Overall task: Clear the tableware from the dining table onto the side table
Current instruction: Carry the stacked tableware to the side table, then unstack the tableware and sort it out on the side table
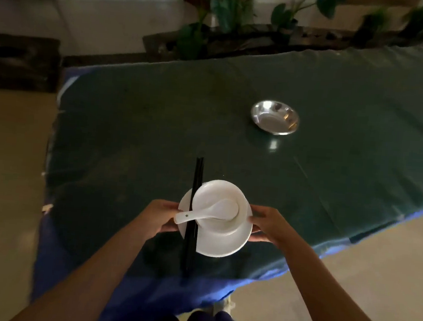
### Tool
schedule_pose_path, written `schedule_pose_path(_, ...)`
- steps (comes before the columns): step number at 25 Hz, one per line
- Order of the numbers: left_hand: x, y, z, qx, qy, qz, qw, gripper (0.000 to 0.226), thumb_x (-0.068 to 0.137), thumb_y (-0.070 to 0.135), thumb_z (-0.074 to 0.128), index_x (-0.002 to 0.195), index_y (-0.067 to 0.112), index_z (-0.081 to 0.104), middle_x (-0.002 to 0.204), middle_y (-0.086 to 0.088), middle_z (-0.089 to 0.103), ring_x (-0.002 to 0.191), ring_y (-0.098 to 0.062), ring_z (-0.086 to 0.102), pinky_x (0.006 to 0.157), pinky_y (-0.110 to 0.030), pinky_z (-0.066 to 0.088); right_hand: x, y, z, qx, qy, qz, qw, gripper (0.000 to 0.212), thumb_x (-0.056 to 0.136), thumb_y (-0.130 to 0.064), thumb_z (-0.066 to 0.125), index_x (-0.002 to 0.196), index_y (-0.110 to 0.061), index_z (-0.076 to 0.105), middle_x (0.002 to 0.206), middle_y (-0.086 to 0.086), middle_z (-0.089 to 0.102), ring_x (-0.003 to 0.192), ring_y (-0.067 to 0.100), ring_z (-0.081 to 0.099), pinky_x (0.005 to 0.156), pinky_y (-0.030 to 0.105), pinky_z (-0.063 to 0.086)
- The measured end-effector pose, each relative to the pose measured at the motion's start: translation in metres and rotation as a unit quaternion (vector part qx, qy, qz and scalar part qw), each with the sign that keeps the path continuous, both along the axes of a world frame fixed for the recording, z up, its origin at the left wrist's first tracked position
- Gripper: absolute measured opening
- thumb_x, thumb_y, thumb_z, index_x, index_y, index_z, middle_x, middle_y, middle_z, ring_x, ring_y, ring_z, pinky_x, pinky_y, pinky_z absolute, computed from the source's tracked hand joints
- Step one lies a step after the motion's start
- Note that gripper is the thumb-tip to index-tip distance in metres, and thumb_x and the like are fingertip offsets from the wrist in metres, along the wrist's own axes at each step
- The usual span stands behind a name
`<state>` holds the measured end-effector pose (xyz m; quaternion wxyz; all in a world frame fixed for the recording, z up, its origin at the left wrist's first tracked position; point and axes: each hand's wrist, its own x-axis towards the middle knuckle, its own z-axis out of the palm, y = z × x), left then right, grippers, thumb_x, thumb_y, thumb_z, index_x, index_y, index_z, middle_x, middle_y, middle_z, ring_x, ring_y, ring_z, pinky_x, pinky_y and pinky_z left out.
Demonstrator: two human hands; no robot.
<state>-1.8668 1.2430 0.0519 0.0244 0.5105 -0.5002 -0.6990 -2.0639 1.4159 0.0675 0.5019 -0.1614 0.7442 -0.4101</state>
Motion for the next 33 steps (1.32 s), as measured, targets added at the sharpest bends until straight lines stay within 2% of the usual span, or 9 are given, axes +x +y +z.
schedule_pose_path(6, -0.039, 0.010, -0.031, 0.002, -0.037, 0.076, 0.996, 0.026, 0.079, -0.002, 0.059, 0.099, 0.008, 0.070, 0.089, -0.010, 0.071, 0.084, -0.021, 0.067, 0.070, -0.032, 0.056, -0.072, -0.032, -0.036, 0.025, -0.018, 0.089, 0.996, 0.037, 0.085, 0.003, 0.048, 0.104, -0.024, 0.065, 0.088, 0.006, 0.069, 0.071, 0.020, 0.068, 0.054, 0.028, 0.057)
schedule_pose_path(16, -0.048, 0.030, -0.060, 0.026, -0.053, 0.114, 0.992, 0.032, 0.083, -0.003, 0.057, 0.112, 0.006, 0.064, 0.094, -0.009, 0.070, 0.076, -0.016, 0.067, 0.055, -0.022, 0.055, -0.093, -0.037, -0.074, 0.081, -0.009, 0.139, 0.987, 0.038, 0.086, 0.001, 0.052, 0.119, -0.018, 0.060, 0.098, 0.017, 0.069, 0.082, 0.027, 0.069, 0.059, 0.033, 0.060)
schedule_pose_path(21, -0.045, 0.027, -0.059, 0.006, -0.051, 0.082, 0.995, 0.031, 0.084, -0.001, 0.058, 0.115, 0.005, 0.063, 0.091, -0.006, 0.070, 0.072, -0.010, 0.069, 0.055, -0.019, 0.055, -0.098, -0.037, -0.075, 0.090, -0.008, 0.167, 0.982, 0.043, 0.086, -0.004, 0.055, 0.126, -0.020, 0.054, 0.095, 0.010, 0.070, 0.081, 0.021, 0.071, 0.061, 0.031, 0.060)
schedule_pose_path(24, -0.049, 0.033, -0.053, -0.088, -0.098, 0.010, 0.991, 0.033, 0.089, 0.008, 0.054, 0.121, 0.008, 0.059, 0.098, -0.006, 0.069, 0.079, -0.009, 0.068, 0.061, -0.017, 0.052, -0.103, -0.042, -0.064, 0.136, 0.058, 0.278, 0.949, 0.043, 0.087, -0.015, 0.056, 0.129, -0.020, 0.050, 0.096, 0.007, 0.069, 0.081, 0.019, 0.069, 0.060, 0.027, 0.057)
schedule_pose_path(26, -0.045, 0.044, -0.054, -0.225, -0.185, -0.024, 0.956, 0.035, 0.091, 0.015, 0.051, 0.125, 0.008, 0.055, 0.113, -0.011, 0.065, 0.096, -0.021, 0.063, 0.078, -0.023, 0.047, -0.117, -0.057, -0.055, 0.158, 0.208, 0.350, 0.900, 0.036, 0.086, -0.022, 0.057, 0.121, -0.015, 0.057, 0.100, 0.012, 0.070, 0.085, 0.025, 0.068, 0.073, 0.034, 0.055)
schedule_pose_path(28, -0.032, 0.056, -0.058, -0.296, -0.240, 0.051, 0.923, 0.031, 0.092, 0.014, 0.050, 0.121, 0.004, 0.057, 0.116, -0.015, 0.063, 0.101, -0.028, 0.060, 0.088, -0.030, 0.043, -0.132, -0.083, -0.045, 0.125, 0.245, 0.274, 0.922, 0.030, 0.087, -0.020, 0.057, 0.115, -0.012, 0.062, 0.096, 0.014, 0.070, 0.081, 0.024, 0.064, 0.082, 0.039, 0.054)
schedule_pose_path(30, -0.017, 0.069, -0.058, -0.168, -0.199, 0.180, 0.949, 0.025, 0.095, 0.012, 0.045, 0.113, 0.001, 0.059, 0.105, -0.017, 0.066, 0.085, -0.026, 0.064, 0.080, -0.034, 0.050, -0.132, -0.117, -0.036, 0.062, 0.130, 0.201, 0.969, 0.026, 0.090, -0.015, 0.056, 0.115, -0.008, 0.061, 0.087, 0.011, 0.067, 0.073, 0.021, 0.064, 0.072, 0.035, 0.055)
schedule_pose_path(32, -0.010, 0.087, -0.052, 0.036, -0.111, 0.221, 0.968, 0.023, 0.097, 0.012, 0.040, 0.104, 0.001, 0.059, 0.088, -0.012, 0.065, 0.071, -0.018, 0.062, 0.063, -0.025, 0.052, -0.119, -0.150, -0.036, 0.027, 0.061, 0.218, 0.974, 0.028, 0.091, -0.016, 0.055, 0.118, -0.008, 0.058, 0.098, 0.013, 0.066, 0.078, 0.020, 0.065, 0.070, 0.031, 0.054)
schedule_pose_path(33, -0.011, 0.097, -0.049, 0.108, -0.082, 0.215, 0.967, 0.023, 0.098, 0.014, 0.039, 0.099, 0.003, 0.059, 0.087, -0.010, 0.065, 0.073, -0.018, 0.062, 0.062, -0.023, 0.051, -0.110, -0.163, -0.039, 0.018, 0.035, 0.231, 0.972, 0.030, 0.092, -0.017, 0.055, 0.121, -0.009, 0.056, 0.105, 0.015, 0.065, 0.083, 0.021, 0.065, 0.071, 0.030, 0.054)
